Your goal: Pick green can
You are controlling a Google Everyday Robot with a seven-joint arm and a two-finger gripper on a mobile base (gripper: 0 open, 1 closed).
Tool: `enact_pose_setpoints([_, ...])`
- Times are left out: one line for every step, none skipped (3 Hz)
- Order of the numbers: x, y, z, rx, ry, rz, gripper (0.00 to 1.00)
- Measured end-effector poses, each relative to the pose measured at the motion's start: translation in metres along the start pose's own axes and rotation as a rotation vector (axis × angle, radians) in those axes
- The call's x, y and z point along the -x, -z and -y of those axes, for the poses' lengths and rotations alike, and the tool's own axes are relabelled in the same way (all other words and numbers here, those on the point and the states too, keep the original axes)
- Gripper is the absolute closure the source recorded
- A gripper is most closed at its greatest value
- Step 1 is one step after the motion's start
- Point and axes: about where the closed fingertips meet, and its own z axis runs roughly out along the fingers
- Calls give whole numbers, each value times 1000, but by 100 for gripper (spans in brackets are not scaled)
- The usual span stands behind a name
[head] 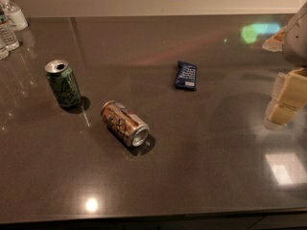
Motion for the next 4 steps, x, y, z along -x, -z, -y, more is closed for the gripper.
enact_pose_setpoints([0,1,0,-2,0,2,0])
enact_pose_setpoints([13,-3,7,-9,1,40,0])
enact_pose_setpoints([35,-12,17,-2,12,105,0])
enact_pose_setpoints([76,-27,30,12,37,235,0])
